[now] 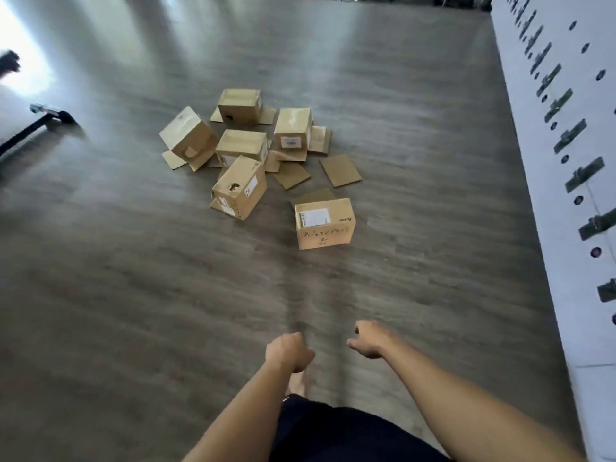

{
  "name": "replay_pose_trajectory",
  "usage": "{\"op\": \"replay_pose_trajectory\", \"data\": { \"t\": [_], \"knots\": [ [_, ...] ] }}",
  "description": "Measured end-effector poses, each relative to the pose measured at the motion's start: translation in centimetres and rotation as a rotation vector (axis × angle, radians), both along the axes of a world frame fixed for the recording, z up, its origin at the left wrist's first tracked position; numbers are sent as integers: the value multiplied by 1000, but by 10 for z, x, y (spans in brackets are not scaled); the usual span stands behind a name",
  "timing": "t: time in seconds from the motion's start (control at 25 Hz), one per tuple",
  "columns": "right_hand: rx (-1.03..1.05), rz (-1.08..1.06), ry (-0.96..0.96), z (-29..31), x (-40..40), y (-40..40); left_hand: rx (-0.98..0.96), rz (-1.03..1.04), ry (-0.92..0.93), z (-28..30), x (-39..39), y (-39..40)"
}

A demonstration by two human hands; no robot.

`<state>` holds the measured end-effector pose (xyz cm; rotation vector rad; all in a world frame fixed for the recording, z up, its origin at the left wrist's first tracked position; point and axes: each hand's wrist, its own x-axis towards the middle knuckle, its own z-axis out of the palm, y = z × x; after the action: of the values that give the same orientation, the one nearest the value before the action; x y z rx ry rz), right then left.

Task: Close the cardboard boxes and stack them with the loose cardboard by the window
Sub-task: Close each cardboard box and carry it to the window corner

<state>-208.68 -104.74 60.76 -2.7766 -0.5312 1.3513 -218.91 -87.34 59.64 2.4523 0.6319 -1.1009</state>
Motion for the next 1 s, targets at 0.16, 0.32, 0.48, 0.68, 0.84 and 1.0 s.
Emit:
{"op": "replay_pose_trajectory", "data": {
  "t": [0.16,0.32,0.48,0.68,0.84,1.0],
  "knots": [
    [37,-122,-32,12,88,35,35,-96,-14,8,115,45],
    [71,-212,-41,13,158,37,16,-225,-39,12,221,42],
    [43,-300,27,-6,241,7,15,-329,-19,-2,320,17],
    [41,-344,45,-10,376,-41,34,-370,10,-1,451,-18],
    [40,-317,-37,-5,505,-69,21,-314,-96,13,574,-46],
    [70,-335,-31,9,605,-72,-9,-303,-66,25,660,-59]
  ]
}}
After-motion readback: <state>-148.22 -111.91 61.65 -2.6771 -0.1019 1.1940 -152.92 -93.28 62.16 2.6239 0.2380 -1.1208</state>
